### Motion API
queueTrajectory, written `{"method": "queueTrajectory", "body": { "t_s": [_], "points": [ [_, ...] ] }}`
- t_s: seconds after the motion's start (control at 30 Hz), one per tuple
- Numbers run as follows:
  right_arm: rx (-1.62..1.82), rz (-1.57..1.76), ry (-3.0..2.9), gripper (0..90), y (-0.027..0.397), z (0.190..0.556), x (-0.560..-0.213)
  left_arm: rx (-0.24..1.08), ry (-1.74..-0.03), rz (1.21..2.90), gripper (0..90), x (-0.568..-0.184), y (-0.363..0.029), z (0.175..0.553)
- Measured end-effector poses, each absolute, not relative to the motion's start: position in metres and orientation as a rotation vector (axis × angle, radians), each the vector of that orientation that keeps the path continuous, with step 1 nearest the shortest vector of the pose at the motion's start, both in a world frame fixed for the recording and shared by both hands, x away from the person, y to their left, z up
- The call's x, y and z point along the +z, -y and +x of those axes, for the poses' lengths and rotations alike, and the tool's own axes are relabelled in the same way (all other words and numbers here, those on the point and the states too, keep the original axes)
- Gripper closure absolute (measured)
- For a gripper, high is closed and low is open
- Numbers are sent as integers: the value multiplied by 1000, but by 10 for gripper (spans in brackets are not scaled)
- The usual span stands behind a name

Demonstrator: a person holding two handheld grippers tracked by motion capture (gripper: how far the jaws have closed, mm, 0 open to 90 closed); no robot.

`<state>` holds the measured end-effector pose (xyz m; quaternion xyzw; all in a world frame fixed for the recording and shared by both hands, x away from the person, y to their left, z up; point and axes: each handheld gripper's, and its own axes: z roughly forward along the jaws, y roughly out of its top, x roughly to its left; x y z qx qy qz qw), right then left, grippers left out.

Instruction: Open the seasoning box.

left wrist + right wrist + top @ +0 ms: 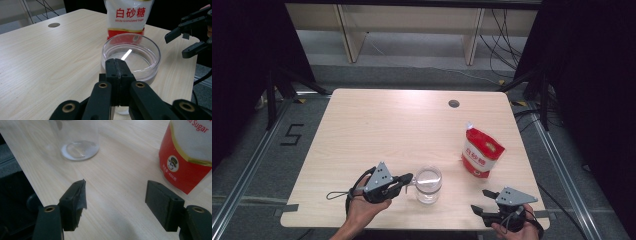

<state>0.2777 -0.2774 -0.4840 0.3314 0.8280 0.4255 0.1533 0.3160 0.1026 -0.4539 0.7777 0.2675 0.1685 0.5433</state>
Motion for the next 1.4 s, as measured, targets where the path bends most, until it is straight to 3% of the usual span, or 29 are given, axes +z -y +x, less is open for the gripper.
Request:
{"method": "queueTrajectory", "body": {
  "t_s": [0.17, 0.2, 0.27, 0.5, 0.83, 1.4],
  "points": [
    [1278, 941, -2376, 418, 274, 279, -483, 400, -636, 1845, 883, -455, -103, 316],
    [1300, 924, -2352, 476, 271, 279, -480, 402, -632, 1845, 880, -455, -103, 316],
    [1315, 924, -2362, 486, 270, 279, -480, 401, -633, 1846, 879, -455, -103, 316],
    [1385, 849, -2271, 672, 249, 281, -466, 398, -637, 1841, 879, -456, -104, 316],
    [1388, 690, -2308, 818, 211, 286, -460, 407, -631, 1841, 879, -457, -105, 316],
    [1433, 636, -2304, 868, 184, 299, -450, 411, -633, 1840, 874, -458, -106, 316]
  ]
}}
